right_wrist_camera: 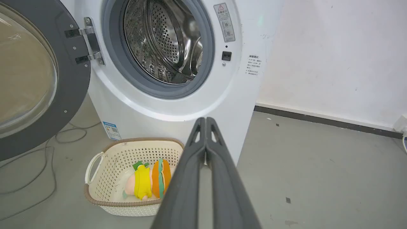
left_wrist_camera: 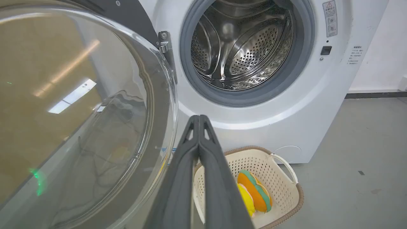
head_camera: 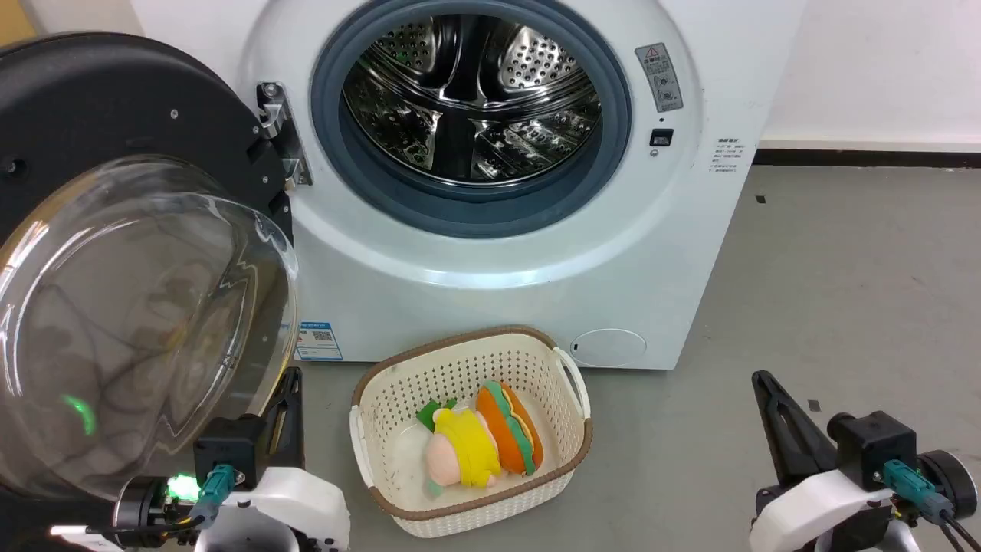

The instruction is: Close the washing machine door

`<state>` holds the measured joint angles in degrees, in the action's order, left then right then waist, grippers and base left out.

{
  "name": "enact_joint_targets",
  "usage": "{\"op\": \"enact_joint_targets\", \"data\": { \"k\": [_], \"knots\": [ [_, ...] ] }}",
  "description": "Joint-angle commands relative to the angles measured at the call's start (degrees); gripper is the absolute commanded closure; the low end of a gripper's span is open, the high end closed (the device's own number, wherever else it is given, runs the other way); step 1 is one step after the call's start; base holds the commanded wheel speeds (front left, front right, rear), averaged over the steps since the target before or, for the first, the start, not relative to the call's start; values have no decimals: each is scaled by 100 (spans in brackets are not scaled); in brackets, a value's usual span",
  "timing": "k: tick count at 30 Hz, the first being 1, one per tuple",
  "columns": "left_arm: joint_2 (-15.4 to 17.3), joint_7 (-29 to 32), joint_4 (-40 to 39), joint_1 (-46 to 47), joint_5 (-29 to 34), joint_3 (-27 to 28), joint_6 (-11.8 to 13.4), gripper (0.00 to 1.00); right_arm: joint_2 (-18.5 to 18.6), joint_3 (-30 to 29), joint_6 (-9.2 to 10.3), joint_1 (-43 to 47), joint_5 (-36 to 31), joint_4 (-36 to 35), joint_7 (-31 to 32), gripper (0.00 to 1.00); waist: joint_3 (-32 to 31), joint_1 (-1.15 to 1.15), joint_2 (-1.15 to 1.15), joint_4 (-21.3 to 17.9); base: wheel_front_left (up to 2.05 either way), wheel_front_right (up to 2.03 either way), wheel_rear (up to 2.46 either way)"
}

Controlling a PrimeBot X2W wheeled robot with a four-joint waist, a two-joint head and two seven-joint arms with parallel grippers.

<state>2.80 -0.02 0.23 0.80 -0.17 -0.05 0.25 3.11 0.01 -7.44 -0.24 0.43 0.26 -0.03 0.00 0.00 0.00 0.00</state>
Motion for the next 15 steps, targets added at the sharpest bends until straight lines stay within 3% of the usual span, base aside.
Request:
{"op": "enact_joint_targets", "data": {
  "k": [1, 15],
  "knots": [
    [8, 2, -23, -80, 17, 5, -25, 100, -24, -1, -5, 24, -43, -26, 3, 100, 0, 0, 0, 0, 0, 0, 0],
    [8, 2, -23, -80, 17, 5, -25, 100, -24, -1, -5, 24, -43, -26, 3, 100, 0, 0, 0, 0, 0, 0, 0]
  ]
}}
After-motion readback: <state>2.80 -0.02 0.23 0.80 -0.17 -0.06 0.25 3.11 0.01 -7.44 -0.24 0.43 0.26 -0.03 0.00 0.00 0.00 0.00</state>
